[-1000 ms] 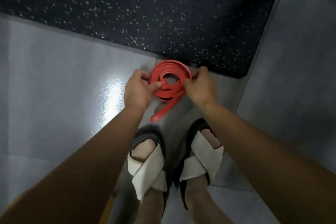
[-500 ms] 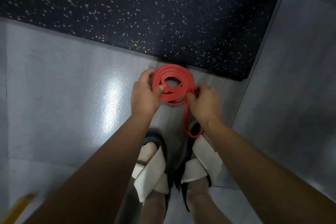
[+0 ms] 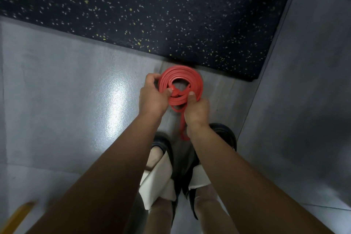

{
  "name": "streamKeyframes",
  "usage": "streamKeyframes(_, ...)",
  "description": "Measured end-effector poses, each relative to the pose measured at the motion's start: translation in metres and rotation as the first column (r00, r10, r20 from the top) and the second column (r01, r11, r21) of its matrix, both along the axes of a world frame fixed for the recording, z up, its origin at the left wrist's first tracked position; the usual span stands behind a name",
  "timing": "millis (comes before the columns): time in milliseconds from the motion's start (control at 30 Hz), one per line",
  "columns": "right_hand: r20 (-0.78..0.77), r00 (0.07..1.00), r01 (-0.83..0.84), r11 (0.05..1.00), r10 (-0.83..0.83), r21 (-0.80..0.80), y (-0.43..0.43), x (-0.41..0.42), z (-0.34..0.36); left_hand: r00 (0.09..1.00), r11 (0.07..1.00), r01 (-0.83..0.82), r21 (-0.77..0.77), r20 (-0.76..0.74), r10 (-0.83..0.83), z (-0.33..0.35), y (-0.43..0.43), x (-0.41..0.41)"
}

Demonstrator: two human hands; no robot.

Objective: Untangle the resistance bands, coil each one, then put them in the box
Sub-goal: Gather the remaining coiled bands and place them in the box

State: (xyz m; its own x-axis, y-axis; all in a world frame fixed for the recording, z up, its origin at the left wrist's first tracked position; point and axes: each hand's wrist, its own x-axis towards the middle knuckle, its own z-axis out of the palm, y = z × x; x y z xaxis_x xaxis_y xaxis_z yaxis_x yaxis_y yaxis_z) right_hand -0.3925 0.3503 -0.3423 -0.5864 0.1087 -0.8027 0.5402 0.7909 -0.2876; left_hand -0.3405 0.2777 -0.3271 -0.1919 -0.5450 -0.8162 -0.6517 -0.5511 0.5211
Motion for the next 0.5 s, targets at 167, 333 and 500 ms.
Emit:
streamKeyframes(167, 0.017, 0.988, 0.153, 0.986, -0.152, -0.058, 0.0, 0.009, -0.002, 0.994, 0.992, -0.1, 0.074, -0.042, 0.103, 0.009, 0.004, 0.002)
streamKeyframes(333, 0.063, 0.952, 0.304, 0.944, -0.298, -0.127, 0.008, 0.001, -0.001, 0.986, 0.982, -0.164, 0.098, -0.007, 0.166, 0.008, 0.01, 0.004)
streamKeyframes(500, 0.11, 0.934, 0.358, 0.897, -0.341, -0.259, 0.022, -0.005, 0.024, 0.964, 0.955, -0.235, 0.18, -0.086, 0.253, 0.024, 0.022, 0.001)
